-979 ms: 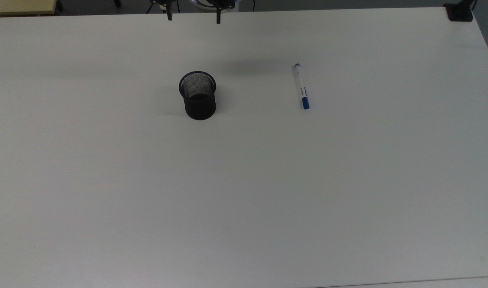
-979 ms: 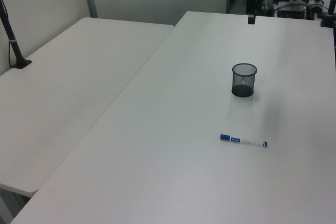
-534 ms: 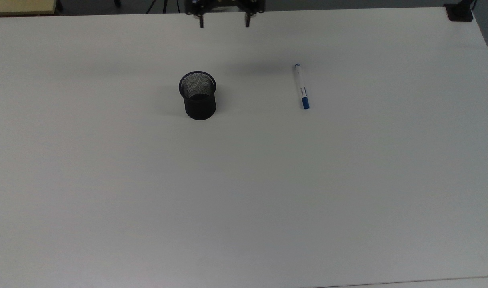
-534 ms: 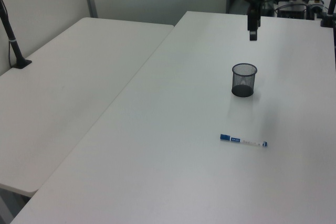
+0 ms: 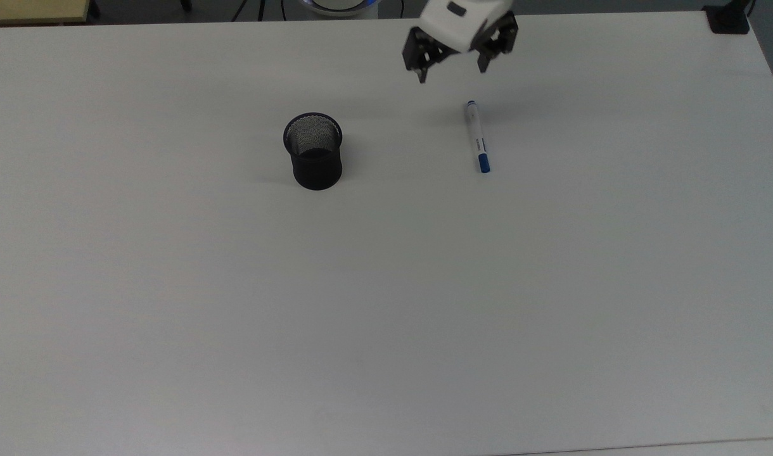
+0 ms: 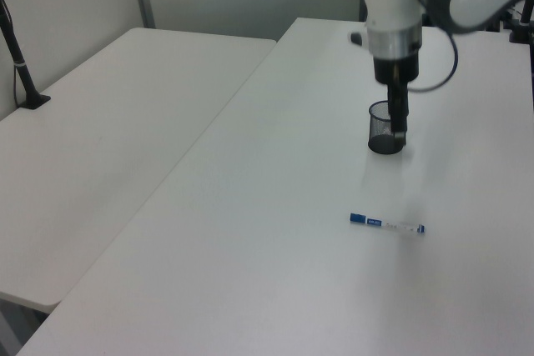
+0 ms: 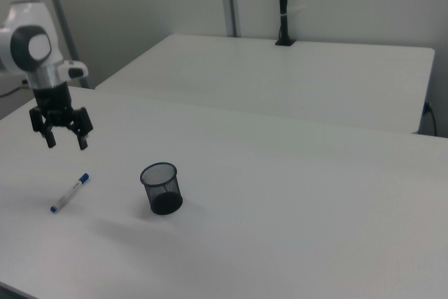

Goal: Insert the marker
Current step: 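Move the open gripper over the white marker and lower onto it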

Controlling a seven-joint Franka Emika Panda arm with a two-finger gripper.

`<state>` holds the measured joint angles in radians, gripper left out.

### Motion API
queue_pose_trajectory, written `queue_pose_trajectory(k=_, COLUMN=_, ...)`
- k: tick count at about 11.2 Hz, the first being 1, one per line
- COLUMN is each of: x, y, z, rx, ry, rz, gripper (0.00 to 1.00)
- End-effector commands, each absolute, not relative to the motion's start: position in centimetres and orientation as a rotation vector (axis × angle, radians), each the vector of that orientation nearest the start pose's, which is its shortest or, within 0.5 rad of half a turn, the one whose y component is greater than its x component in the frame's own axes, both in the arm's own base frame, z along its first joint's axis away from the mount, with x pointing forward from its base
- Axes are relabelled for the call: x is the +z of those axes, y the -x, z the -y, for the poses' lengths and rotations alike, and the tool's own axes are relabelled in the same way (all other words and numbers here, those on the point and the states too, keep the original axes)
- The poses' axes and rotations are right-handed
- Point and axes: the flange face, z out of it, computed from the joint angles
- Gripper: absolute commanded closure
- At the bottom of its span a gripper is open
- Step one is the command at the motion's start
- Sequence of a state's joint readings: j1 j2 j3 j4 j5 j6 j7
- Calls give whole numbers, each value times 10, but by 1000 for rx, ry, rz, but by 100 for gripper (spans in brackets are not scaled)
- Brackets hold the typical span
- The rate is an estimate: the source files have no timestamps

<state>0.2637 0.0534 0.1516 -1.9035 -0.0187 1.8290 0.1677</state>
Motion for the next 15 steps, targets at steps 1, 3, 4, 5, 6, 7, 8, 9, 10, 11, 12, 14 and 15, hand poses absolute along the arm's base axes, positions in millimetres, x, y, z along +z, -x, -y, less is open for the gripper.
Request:
queue_pose_trajectory(k=1, x=397, y=-522, z=-252, rx=166, ry=3155, rz=233, gripper=0)
queue_pose_trajectory(k=3, x=372, y=-517, z=-278, rx=142, ry=3162, rz=219, gripper=6)
queue_pose_trajectory(k=4, x=364, y=-521, z=-280, rx=136, ry=3160, rz=217, gripper=12)
queue_pose_trajectory(k=5, x=350, y=-525, z=-282, rx=121, ry=3164, rz=230, gripper=12)
queue_pose_trajectory(k=6, x=332, y=-531, z=-285, rx=95, ry=3177, rz=231, gripper=17)
queue_pose_trajectory(k=7, x=314, y=-536, z=-287, rx=60, ry=3197, rz=224, gripper=25)
queue_pose_trajectory(k=8, x=303, y=-538, z=-287, rx=49, ry=3218, rz=226, gripper=33)
queue_pose_trajectory(k=9, x=301, y=-539, z=-286, rx=47, ry=3223, rz=232, gripper=42)
queue_pose_trajectory(k=10, x=302, y=-540, z=-285, rx=45, ry=3222, rz=230, gripper=55)
queue_pose_trajectory(k=11, x=303, y=-541, z=-286, rx=40, ry=3222, rz=233, gripper=69)
queue_pose_trajectory(k=12, x=304, y=-542, z=-285, rx=36, ry=3220, rz=229, gripper=81)
queue_pose_trajectory(k=14, x=304, y=-543, z=-285, rx=36, ry=3220, rz=235, gripper=92)
queue_pose_trajectory(k=15, x=304, y=-545, z=-281, rx=36, ry=3221, rz=228, gripper=93)
